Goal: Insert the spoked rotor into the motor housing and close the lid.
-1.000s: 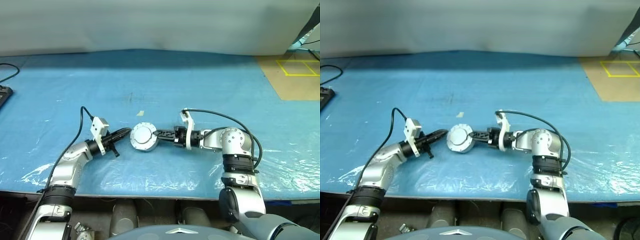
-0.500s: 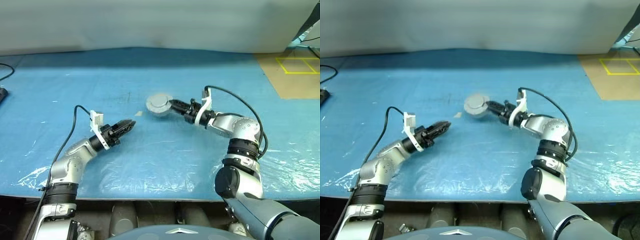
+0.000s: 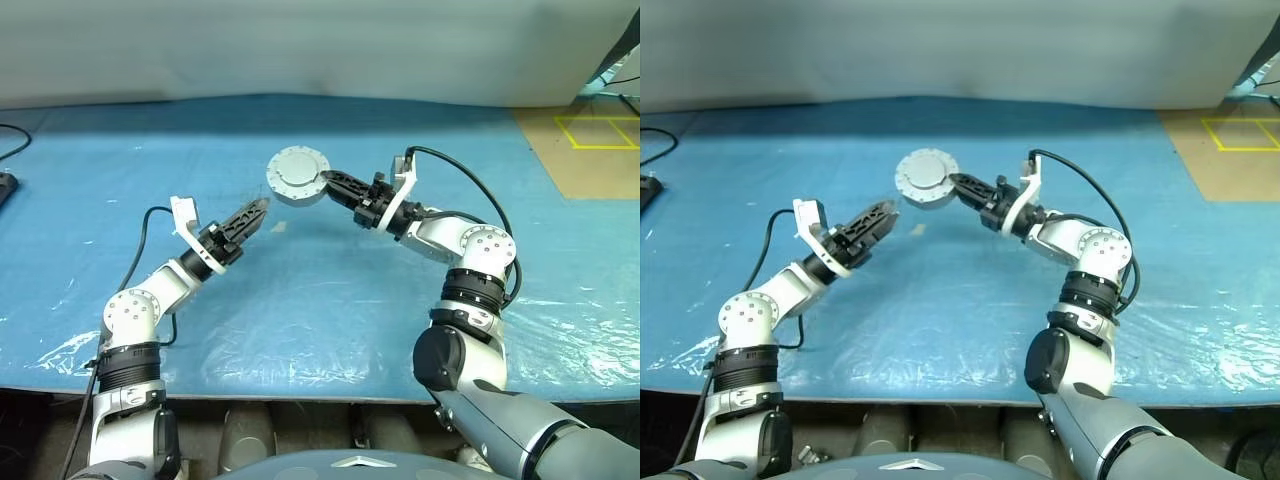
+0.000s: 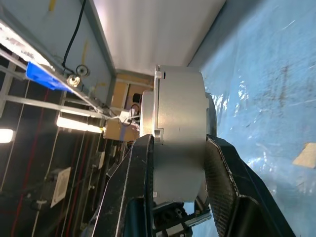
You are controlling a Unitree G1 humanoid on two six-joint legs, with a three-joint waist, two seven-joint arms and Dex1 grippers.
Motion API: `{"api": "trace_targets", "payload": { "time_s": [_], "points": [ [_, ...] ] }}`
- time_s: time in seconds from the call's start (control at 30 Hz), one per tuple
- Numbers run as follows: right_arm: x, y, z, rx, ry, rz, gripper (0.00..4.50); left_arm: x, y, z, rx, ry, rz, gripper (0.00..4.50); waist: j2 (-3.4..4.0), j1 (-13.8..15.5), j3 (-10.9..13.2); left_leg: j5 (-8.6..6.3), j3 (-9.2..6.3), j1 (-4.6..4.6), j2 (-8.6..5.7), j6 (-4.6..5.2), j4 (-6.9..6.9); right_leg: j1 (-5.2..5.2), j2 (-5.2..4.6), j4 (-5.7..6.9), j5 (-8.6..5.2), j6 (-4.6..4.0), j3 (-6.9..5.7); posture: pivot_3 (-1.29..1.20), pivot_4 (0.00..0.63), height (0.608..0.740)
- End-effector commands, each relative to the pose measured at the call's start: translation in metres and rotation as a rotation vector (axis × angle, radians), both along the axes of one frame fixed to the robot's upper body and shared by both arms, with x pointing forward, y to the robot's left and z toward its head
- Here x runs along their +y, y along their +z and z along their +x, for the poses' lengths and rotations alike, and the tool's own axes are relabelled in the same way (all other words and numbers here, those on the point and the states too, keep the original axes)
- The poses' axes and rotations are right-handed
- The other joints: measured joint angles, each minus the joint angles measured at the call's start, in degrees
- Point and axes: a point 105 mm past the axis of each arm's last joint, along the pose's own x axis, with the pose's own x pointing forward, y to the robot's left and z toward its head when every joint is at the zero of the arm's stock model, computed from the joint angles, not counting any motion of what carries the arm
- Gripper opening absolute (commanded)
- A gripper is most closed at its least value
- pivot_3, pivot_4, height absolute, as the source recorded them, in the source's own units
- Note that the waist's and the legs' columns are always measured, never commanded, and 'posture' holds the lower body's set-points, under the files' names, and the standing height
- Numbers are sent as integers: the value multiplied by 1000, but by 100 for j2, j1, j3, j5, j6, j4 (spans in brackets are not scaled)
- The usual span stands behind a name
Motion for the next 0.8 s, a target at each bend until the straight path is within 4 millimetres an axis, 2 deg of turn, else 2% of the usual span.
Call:
{"api": "trace_targets", "payload": {
  "time_s": [0.03, 0.2, 0.43, 0.8],
  "points": [
    [8, 25, -12, -104, 57, 60, 1130, -2, 12, -2, -28, -8, -15, 4463, -1, 0, 1, 0, -1, -1, 0, 0, 0, 0, 0, 0, 0, 0, -1, 0, 150, 740],
    [14, 22, -18, -110, 91, 41, 1130, -8, 12, -3, -18, -21, -16, 4463, -6, 31, 4, 0, -3, -6, -3, 0, 9, 0, -1, -1, 6, 10, -2, 0, 150, 740],
    [32, 15, -39, -134, 195, -1, 1130, -15, 12, -3, -18, -40, -30, 4463, -7, 65, 4, 0, -4, -6, -3, 0, 22, 1, -2, 4, 10, 16, 0, 0, 150, 740],
    [31, 12, -36, -115, 188, 6, 1130, -9, 15, -3, -26, -25, -50, 4463, -7, 88, 4, 0, -8, -12, -4, 0, 40, 3, -3, 8, 13, 22, -1, 0, 150, 740]
  ]
}}
